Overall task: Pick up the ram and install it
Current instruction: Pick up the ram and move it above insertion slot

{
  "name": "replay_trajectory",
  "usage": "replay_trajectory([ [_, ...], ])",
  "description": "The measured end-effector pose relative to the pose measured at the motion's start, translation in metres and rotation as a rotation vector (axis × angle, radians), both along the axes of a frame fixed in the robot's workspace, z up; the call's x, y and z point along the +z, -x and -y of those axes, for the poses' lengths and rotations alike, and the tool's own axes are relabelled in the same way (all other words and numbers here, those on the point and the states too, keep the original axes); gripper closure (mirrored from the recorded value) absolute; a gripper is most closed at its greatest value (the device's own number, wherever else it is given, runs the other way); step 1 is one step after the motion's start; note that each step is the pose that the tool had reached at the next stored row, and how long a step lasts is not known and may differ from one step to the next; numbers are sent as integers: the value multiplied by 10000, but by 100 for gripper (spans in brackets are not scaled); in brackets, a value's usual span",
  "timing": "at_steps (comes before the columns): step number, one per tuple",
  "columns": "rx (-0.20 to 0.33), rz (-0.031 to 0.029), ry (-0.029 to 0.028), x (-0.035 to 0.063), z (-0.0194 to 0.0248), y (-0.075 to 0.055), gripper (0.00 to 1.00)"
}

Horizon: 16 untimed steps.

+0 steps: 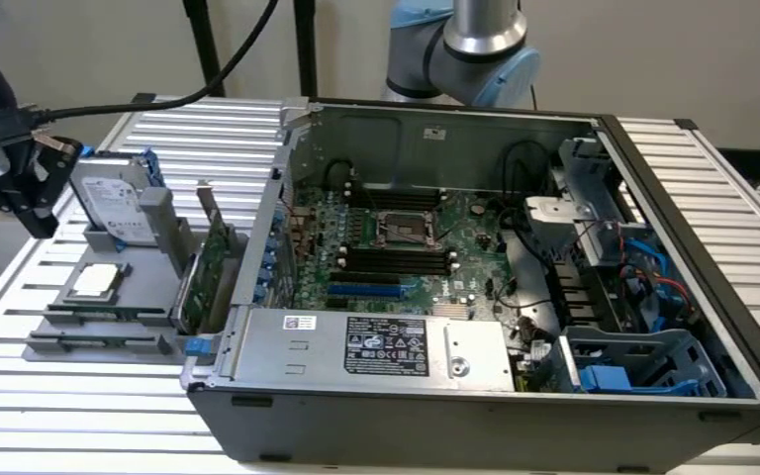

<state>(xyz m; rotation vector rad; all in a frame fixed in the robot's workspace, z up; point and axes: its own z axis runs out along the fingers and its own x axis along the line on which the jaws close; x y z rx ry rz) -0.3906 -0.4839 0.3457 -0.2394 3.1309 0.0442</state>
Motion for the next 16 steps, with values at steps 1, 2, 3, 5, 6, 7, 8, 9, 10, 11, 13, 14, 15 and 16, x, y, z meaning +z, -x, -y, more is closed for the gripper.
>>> replay_trajectory([
  [1,186,1,0,-9,0,0,100],
  [2,370,1,0,-18,0,0,100],
  [3,562,1,0,-27,0,0,100],
  [5,926,2,0,-44,0,0,100],
  [6,1112,1,-1,-53,0,0,100],
  [7,1280,0,0,-60,0,0,100],
  [8,1461,0,0,-69,0,0,100],
  [9,1640,0,0,-77,0,0,100],
  [10,1837,0,0,-86,0,0,100],
  [11,2006,0,0,-94,0,0,100],
  [13,2383,0,1,-112,0,0,100],
  [14,2550,0,0,-120,0,0,100],
  [15,2748,0,0,-129,0,0,100],
  [16,2915,1,0,-138,0,0,100],
])
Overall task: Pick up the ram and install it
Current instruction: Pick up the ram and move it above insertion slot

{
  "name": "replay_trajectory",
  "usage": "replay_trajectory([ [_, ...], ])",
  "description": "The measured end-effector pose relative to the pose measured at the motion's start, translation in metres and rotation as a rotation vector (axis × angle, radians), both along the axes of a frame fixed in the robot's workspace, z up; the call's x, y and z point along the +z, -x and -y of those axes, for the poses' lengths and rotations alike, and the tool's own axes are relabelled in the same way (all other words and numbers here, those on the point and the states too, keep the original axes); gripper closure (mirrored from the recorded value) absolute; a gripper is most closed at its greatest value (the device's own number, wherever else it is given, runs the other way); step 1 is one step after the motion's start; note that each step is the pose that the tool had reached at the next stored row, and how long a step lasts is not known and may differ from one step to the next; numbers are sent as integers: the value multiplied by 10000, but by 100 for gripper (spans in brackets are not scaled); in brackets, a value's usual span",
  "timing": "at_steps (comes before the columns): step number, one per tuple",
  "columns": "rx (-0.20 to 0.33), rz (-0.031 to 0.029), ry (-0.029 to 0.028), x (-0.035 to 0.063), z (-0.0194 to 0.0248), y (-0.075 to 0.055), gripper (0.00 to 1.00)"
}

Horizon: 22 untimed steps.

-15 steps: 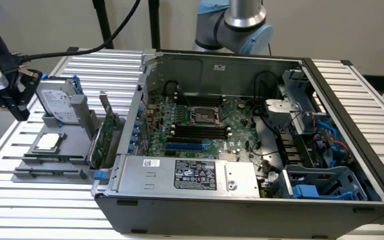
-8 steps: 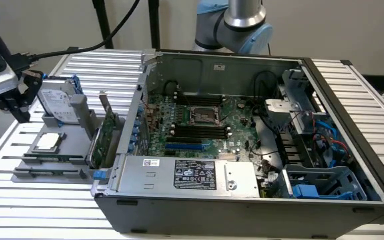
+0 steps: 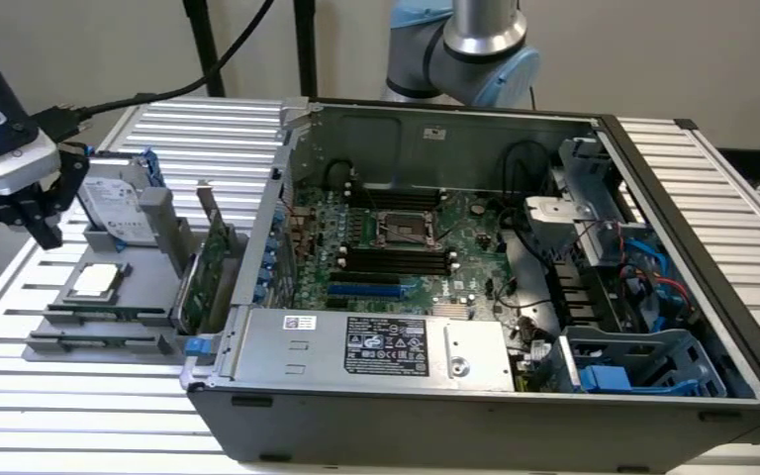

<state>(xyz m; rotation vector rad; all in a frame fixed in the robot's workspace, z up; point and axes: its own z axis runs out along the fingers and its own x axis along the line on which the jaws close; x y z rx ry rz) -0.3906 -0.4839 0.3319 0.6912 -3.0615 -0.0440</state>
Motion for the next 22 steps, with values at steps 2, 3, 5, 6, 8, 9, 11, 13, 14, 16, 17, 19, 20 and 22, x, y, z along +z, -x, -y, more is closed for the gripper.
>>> replay_trajectory([
  [2,383,-1,1,-17,0,0,100],
  [3,545,0,0,-26,0,0,100],
  [5,911,-2,1,-42,0,0,100],
  [6,1086,-1,1,-51,0,0,100],
  [8,1467,-2,1,-70,0,0,100],
  [9,1647,-1,1,-79,0,0,100],
  [11,2007,-1,1,-98,0,0,100],
  [13,2371,-1,1,-114,0,0,100],
  [14,2551,-2,1,-121,0,0,100],
  [16,2923,0,0,-136,0,0,100],
  [17,3106,0,0,-143,0,0,100],
  [19,3467,-2,1,-157,0,0,100],
  [20,3641,-1,0,-165,0,0,100],
  [22,4012,-1,0,-182,0,0,100],
])
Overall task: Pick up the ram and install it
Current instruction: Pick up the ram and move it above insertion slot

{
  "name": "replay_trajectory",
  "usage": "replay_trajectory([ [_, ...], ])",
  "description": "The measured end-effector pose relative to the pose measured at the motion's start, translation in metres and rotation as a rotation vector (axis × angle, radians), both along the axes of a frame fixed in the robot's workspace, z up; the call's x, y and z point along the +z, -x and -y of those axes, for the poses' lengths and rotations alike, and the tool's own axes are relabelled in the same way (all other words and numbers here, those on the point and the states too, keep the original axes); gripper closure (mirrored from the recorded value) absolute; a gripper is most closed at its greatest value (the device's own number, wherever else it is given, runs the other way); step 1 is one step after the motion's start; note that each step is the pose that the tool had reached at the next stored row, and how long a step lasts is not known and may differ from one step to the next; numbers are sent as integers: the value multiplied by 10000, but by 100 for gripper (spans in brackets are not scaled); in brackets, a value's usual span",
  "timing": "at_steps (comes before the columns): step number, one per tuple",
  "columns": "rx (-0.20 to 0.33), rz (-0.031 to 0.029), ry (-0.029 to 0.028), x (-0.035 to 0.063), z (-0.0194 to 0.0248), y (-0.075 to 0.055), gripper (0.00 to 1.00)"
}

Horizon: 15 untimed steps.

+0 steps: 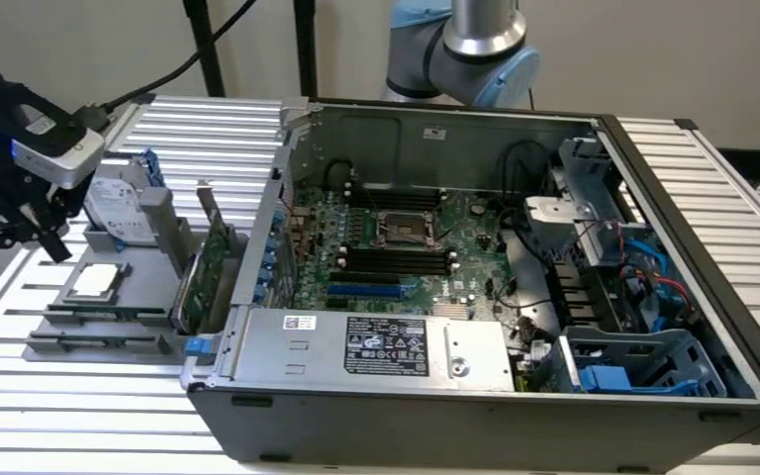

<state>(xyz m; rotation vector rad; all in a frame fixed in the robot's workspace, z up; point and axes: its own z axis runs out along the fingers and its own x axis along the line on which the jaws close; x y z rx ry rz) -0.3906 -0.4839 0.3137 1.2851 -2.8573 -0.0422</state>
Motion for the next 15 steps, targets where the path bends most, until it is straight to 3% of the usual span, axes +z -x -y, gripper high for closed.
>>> replay_trajectory([
  [15,2721,0,17,-148,0,0,100],
])
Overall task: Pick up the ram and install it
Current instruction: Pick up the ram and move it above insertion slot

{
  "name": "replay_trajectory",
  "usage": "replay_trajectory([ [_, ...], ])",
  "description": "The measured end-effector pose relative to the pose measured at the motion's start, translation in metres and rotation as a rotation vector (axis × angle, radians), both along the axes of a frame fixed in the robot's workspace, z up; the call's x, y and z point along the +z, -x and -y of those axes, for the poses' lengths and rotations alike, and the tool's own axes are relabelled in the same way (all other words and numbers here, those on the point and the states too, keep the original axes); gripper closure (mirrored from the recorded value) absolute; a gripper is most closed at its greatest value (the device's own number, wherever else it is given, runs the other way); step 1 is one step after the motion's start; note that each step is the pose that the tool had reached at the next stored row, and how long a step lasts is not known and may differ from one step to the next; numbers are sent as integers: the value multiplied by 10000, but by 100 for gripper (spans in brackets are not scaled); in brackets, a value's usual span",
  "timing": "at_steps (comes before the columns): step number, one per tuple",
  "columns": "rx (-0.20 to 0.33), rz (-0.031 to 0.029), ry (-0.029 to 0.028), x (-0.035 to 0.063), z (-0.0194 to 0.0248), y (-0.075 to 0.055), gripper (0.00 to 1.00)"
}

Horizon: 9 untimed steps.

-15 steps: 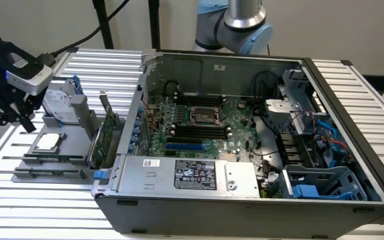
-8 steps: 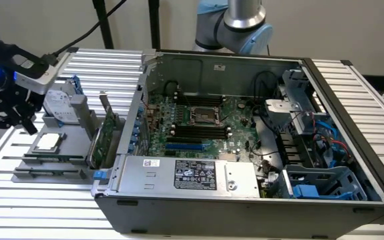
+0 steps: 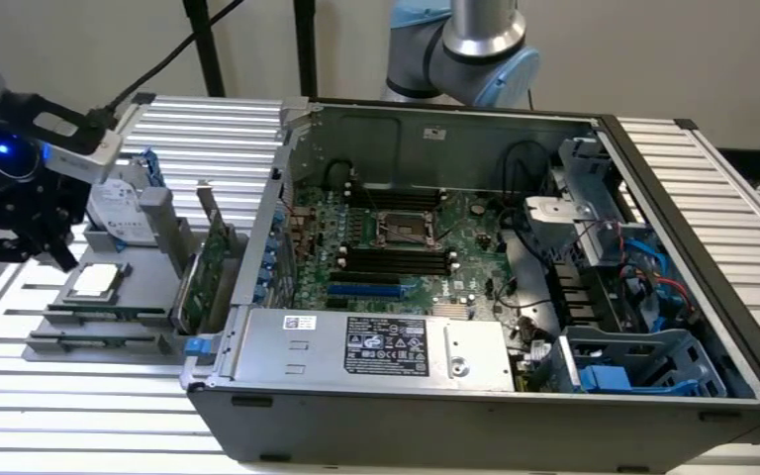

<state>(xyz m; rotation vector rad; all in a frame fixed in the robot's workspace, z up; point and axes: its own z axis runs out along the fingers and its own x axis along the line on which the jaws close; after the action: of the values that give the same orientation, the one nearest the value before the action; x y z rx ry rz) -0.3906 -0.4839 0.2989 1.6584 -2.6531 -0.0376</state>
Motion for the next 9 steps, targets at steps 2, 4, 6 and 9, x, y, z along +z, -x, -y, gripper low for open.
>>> replay_trajectory([
  [2,364,0,3,-21,0,0,100],
  [4,734,-1,6,-43,0,0,100],
  [6,1100,0,11,-66,0,0,100],
  [9,1645,0,19,-100,0,0,100],
])
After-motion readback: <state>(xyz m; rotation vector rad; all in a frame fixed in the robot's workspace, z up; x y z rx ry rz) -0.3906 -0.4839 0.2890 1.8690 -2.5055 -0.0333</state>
